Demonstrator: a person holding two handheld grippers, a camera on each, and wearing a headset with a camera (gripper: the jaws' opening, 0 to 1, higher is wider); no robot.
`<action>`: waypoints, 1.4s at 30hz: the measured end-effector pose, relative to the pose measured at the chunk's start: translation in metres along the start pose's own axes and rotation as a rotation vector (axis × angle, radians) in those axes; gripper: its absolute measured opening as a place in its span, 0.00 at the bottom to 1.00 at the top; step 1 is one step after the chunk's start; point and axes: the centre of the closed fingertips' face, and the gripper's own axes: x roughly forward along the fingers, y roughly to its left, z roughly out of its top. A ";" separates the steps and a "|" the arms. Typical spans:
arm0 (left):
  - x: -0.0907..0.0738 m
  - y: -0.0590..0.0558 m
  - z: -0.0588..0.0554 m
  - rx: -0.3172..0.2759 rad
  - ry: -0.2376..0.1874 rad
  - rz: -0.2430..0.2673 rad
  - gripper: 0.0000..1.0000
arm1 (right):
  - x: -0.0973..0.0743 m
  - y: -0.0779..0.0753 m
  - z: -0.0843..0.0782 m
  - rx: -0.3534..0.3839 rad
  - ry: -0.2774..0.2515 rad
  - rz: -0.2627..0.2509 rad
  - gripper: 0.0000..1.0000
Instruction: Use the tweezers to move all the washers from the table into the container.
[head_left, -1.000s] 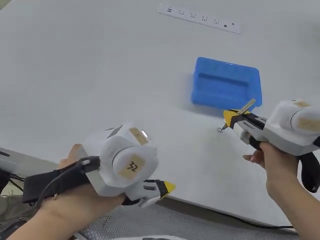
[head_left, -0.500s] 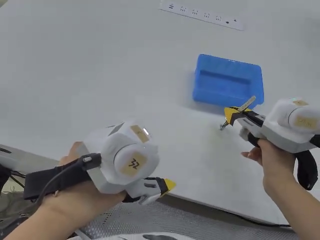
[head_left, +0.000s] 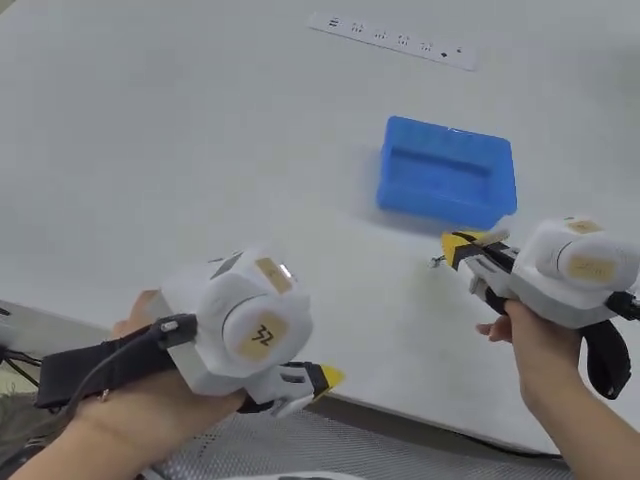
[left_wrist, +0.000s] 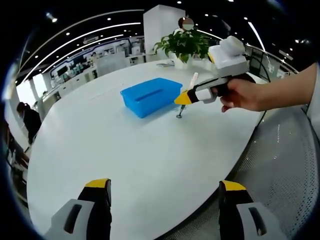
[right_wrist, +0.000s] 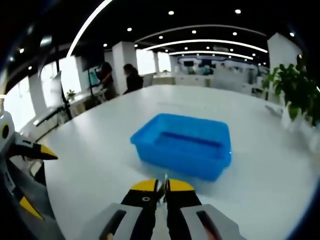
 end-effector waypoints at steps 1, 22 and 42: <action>0.000 0.000 0.000 0.000 0.001 0.000 0.91 | 0.001 0.000 0.000 -0.007 0.005 0.000 0.03; 0.000 0.003 0.002 -0.009 -0.013 0.008 0.91 | -0.015 0.003 0.064 -0.054 -0.064 0.055 0.02; -0.001 0.002 0.007 -0.023 -0.044 0.001 0.95 | 0.041 -0.013 0.087 -0.035 -0.094 0.031 0.03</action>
